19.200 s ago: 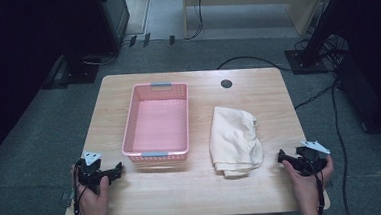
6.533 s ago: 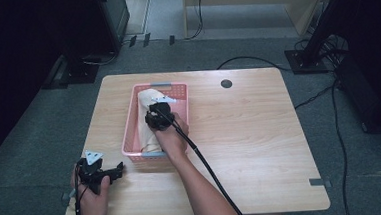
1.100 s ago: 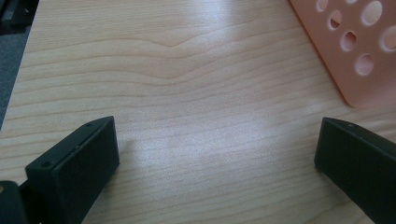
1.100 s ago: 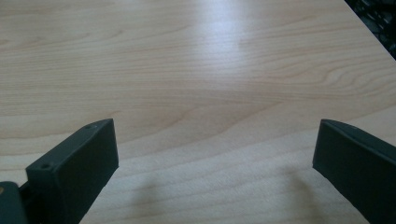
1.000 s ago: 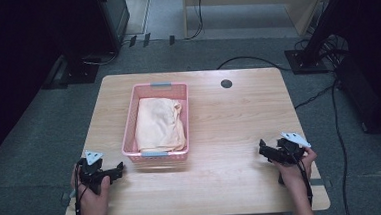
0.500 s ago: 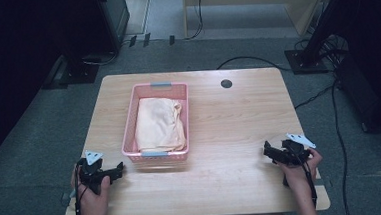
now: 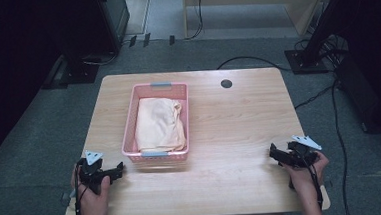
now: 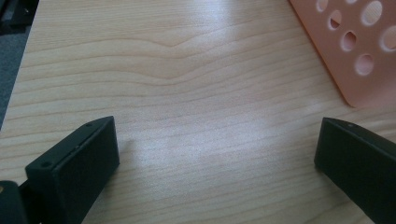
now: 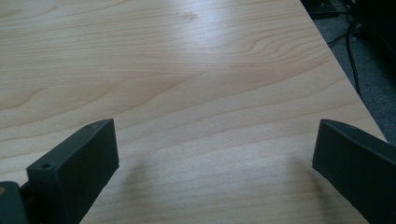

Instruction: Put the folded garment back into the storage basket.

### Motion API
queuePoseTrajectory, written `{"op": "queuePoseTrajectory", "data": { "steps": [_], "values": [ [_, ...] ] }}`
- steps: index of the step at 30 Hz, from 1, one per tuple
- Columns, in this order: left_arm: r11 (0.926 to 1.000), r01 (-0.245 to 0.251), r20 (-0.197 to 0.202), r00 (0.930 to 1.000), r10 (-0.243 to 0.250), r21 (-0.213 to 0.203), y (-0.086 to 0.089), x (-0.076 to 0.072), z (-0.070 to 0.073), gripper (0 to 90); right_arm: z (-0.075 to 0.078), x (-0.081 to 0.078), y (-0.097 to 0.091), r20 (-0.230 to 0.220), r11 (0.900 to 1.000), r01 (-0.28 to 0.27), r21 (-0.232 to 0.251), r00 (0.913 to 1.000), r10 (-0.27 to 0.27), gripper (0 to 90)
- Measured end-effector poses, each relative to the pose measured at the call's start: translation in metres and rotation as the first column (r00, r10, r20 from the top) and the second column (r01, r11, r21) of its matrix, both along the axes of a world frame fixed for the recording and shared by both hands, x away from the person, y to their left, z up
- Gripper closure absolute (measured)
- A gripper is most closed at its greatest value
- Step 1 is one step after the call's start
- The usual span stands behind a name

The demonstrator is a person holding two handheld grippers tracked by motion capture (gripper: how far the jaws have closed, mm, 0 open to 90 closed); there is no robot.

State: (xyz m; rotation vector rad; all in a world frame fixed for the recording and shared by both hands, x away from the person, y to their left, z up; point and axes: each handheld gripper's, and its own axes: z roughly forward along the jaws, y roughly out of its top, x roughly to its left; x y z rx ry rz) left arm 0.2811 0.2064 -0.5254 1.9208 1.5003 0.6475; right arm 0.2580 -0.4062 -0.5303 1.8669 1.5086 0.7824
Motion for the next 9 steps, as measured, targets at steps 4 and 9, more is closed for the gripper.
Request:
{"op": "queuePoseTrajectory", "data": {
  "steps": [4,9],
  "values": [
    [1.0000,0.000,0.000,1.0000,0.000,0.000,0.0000,0.0000,0.0000,0.0,-0.0004,-0.0017,-0.0028,-0.011,1.0000,0.002,-0.009,0.9999,-0.002,0.2],
    [1.0000,0.000,0.000,1.0000,0.000,0.000,0.0000,0.0001,0.0000,0.0,-0.0005,-0.0026,-0.0045,-0.015,1.0000,0.008,-0.005,0.9999,-0.008,0.2]
  ]
}}
